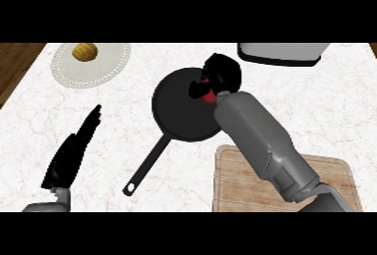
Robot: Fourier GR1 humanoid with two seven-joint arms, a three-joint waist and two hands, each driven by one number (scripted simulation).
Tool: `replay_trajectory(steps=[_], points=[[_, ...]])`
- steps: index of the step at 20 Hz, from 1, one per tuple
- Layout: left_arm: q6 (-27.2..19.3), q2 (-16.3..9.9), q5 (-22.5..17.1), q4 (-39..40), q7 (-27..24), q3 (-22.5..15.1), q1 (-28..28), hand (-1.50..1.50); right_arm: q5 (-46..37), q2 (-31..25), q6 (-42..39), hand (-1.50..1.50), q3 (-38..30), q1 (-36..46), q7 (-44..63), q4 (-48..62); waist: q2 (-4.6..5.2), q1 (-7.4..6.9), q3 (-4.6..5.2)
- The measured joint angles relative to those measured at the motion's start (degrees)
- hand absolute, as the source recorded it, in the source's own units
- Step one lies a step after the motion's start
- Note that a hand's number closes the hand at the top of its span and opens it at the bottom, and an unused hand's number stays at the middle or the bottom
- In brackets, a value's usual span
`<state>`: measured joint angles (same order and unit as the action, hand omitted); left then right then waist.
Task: Pick the tomato from the cutting board and place it in the pan
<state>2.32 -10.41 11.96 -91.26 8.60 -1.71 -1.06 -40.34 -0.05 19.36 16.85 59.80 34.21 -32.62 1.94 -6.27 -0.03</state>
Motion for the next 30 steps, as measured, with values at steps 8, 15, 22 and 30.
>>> replay_trajectory(steps=[8,15,22,30], points=[[0.42,0.5,0.6,0.55,-0.14,-1.18,-1.63,0.0,17.57,0.04,4.87,-1.5,-7.19,-1.09,-5.57,2.99,0.57,-2.2,-0.14],[0.35,0.46,0.64,1.3,-0.98,-0.87,-1.39,0.0,24.58,0.05,18.08,-1.5,-9.36,-0.53,-16.1,2.65,0.32,-1.94,-0.12],[-0.41,0.27,0.91,1.61,-1.4,0.08,0.13,0.0,30.89,0.05,30.53,-1.5,-14.5,-0.31,-23.65,3.85,-0.27,0.45,-0.08],[-1.66,0.44,0.66,-0.05,-1.25,1.86,3.6,0.0,36.07,-2.02,31.81,-1.5,-20.21,-8.05,-36.62,0.04,-1.42,4.43,-0.03]])
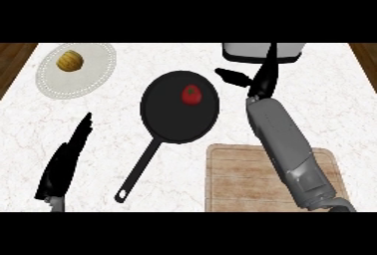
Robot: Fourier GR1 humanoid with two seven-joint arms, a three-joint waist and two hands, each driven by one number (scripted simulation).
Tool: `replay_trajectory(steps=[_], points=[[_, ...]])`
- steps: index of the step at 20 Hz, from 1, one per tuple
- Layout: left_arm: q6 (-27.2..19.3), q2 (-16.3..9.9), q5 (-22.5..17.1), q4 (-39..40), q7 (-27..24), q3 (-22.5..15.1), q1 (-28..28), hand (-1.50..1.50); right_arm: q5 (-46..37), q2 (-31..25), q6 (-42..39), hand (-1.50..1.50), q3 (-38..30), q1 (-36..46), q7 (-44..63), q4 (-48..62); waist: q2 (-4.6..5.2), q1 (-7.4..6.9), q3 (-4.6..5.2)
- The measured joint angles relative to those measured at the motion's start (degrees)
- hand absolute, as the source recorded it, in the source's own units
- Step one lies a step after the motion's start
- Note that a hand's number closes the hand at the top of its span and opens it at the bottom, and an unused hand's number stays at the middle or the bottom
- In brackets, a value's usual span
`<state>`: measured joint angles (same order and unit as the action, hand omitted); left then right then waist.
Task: Pick the tomato from the cutting board and place it in the pan
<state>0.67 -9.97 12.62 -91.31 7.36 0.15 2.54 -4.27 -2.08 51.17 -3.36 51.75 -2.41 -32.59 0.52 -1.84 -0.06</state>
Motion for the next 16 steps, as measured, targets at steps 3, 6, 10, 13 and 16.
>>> replay_trajectory(steps=[3,6,10,13,16], points=[[0.33,-0.49,-0.63,-0.66,0.59,1.22,0.77,0.0,0.17,-1.54,-2.21,-1.5,0.45,-5.16,-2.11,-4.52,-0.37,1.08,0.02],[0.45,-0.46,-0.69,-0.13,-0.17,1.68,1.33,0.0,0.04,-3.97,-4.7,-1.5,1.42,-11.18,-2.53,-10.5,-0.62,1.87,0.06],[0.53,-0.5,-0.82,-0.23,-0.07,2.35,1.46,0.0,0.39,-8.36,-8.91,-1.5,2.47,-20.14,-1.03,-20.13,-0.81,2.54,0.08],[1.17,-0.92,-1.16,-1.03,-0.51,2.9,2.63,0.0,1.48,-11.76,-12.72,-1.5,2.26,-26.64,-0.47,-27.14,-0.82,2.52,0.09],[1.3,-0.69,-0.94,-1.14,0.35,2.9,1.72,0.0,1.83,-14.47,-15.61,-1.5,2.58,-32.94,1.97,-35.36,-0.78,2.5,0.09]])
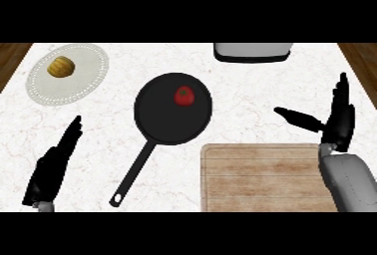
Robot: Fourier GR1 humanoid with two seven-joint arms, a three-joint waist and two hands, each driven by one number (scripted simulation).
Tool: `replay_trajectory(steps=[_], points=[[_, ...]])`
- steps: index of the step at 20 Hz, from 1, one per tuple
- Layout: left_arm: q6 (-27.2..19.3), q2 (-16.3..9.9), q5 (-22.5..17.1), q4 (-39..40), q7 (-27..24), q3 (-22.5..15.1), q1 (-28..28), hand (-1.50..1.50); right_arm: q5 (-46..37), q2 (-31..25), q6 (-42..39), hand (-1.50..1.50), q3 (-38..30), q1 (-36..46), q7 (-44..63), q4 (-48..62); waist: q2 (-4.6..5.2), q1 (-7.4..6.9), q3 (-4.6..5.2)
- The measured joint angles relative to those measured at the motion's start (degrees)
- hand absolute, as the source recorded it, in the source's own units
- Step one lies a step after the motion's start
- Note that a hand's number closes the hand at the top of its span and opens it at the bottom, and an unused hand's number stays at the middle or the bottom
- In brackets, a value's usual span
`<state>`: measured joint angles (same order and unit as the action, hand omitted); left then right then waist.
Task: Pick the tomato from the cutting board and place it in the pan
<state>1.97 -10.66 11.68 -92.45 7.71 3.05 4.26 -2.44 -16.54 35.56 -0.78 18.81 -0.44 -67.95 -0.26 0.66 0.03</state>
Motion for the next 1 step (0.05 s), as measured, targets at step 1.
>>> replay_trajectory(steps=[1], points=[[0.39,-0.19,-0.27,-0.35,0.45,0.25,-0.21,0.0,0.53,-0.96,-1.3,-1.5,-0.38,-1.81,0.42,-2.26,0.02,-0.05,0.0]])
